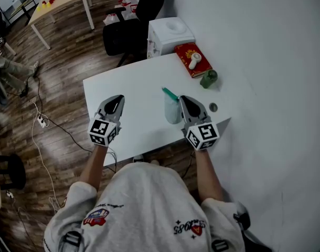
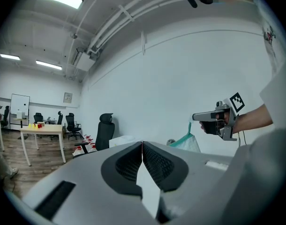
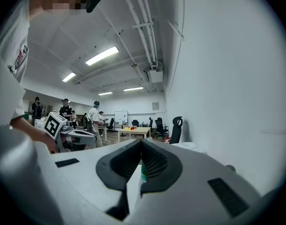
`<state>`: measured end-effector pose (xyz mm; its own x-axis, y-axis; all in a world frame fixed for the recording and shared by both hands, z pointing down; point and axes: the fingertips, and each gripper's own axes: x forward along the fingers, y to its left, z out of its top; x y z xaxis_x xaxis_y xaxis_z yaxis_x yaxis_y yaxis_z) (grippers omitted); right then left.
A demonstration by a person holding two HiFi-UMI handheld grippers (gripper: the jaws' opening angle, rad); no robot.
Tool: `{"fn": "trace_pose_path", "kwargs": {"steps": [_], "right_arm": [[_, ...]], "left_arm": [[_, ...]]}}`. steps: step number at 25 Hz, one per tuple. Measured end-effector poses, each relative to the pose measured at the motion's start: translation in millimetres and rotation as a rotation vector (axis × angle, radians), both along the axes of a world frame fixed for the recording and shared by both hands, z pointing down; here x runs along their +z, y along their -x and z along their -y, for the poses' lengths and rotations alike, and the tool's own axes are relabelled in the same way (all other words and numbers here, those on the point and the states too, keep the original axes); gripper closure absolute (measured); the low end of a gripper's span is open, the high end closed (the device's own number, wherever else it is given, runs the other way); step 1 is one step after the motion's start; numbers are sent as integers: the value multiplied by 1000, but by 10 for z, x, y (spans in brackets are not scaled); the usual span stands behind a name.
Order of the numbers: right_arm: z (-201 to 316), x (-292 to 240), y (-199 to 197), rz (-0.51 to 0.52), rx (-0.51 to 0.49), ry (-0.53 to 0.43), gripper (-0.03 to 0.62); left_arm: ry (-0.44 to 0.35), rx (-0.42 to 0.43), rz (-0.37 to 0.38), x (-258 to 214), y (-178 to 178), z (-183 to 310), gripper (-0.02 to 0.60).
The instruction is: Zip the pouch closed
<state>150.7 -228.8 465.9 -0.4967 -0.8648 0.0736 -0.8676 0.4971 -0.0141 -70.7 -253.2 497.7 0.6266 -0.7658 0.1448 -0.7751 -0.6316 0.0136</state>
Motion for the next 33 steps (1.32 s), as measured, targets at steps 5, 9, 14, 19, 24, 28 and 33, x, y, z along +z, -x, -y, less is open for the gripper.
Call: {"fn": "trace_pose_path", "kwargs": {"steps": [5, 9, 14, 19, 24, 28, 33], "right_arm": [[1, -73, -51, -17, 38, -31, 589], [12, -49, -46, -20, 38, -14, 589], [-17, -8, -38, -20, 37, 9, 589], [-49, 37, 24, -26, 26, 14, 589], [-63, 22, 22, -15, 46, 28, 589], [-34, 33, 12, -13, 52, 28, 589], [-35, 19, 26, -21, 50, 35, 589]], "left_arm": [[-7, 1, -11, -42, 19, -9, 572], [0, 8, -9, -24, 18, -21, 572], [12, 6, -6, 47, 41, -50, 572], [38, -4, -14, 135, 132, -83, 572], [49, 0, -10, 192, 158, -75, 572], [58, 2, -9, 226, 183, -30, 572], [71, 3, -10, 240, 207, -26, 572]]}}
